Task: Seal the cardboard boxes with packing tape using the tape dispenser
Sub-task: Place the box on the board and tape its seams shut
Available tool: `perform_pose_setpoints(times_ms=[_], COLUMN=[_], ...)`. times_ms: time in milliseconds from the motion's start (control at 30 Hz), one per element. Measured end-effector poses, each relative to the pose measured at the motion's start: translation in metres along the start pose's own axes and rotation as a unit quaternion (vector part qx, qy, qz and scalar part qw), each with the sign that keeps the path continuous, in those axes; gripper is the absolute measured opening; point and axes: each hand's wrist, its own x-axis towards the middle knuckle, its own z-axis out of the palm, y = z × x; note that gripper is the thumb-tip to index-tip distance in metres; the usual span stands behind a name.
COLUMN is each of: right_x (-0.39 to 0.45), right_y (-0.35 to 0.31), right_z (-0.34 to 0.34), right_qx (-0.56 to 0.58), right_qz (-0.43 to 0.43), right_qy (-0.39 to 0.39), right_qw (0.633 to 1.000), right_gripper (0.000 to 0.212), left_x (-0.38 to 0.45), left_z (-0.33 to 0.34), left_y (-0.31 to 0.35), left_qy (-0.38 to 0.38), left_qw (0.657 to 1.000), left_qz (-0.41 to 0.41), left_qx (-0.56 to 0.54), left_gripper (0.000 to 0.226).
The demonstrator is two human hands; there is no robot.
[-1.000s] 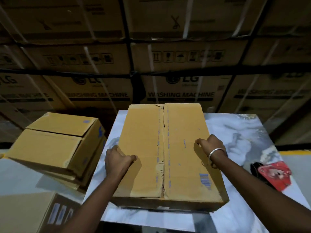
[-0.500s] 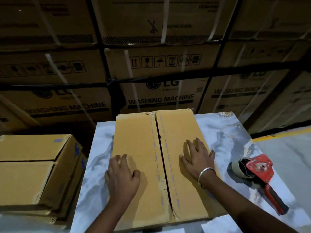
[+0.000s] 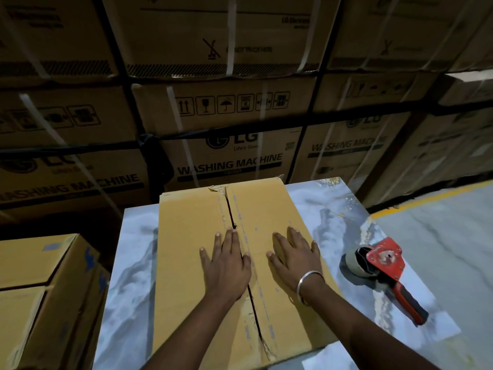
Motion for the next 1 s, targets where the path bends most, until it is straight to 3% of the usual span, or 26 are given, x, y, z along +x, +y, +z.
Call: perform_pose_setpoints(times_ms=[100, 167, 233, 400, 567, 667, 800, 1000], right_x=[0.007, 0.01, 0.011, -0.001, -0.02, -0.027, -0.024, -0.02], right_y=[0.024, 0.05, 0.082, 0.172, 0.222, 0.239, 0.261, 0.266], right_z=[-0.002, -0.002, -0.002, 0.014, 0.028, 0.038, 0.047, 0.053], right_qx=[0.155, 0.283, 0.338, 0.361, 0.323, 0.271, 0.18, 0.18], right_qz=[0.026, 0.089, 0.183, 0.39, 0.514, 0.536, 0.508, 0.452], right_qy=[0.081, 0.159, 0.204, 0.231, 0.246, 0.203, 0.045, 0.026], right_qw=[0.984, 0.942, 0.901, 0.815, 0.756, 0.773, 0.841, 0.873], right_gripper=[0.059, 0.043, 0.032, 0.02, 0.037, 0.061, 0.027, 0.017], left_x=[-0.001, -0.001, -0.001, 0.003, 0.001, 0.0, -0.002, -0.003], left_z=[0.01, 0.013, 0.014, 0.014, 0.018, 0.019, 0.019, 0.02], left_y=[-0.006, -0.006, -0.003, 0.002, 0.007, 0.008, 0.01, 0.01], left_qy=[0.002, 0.003, 0.001, 0.028, 0.042, 0.047, 0.059, 0.06], left_qw=[1.0, 1.0, 0.999, 0.999, 0.999, 0.999, 0.998, 0.998], left_qz=[0.009, 0.016, 0.024, 0.008, -0.003, -0.01, -0.013, -0.015], left_qx=[0.013, 0.026, 0.039, 0.018, 0.008, -0.003, -0.016, -0.022], left_gripper=[0.065, 0.062, 0.06, 0.056, 0.054, 0.054, 0.053, 0.053])
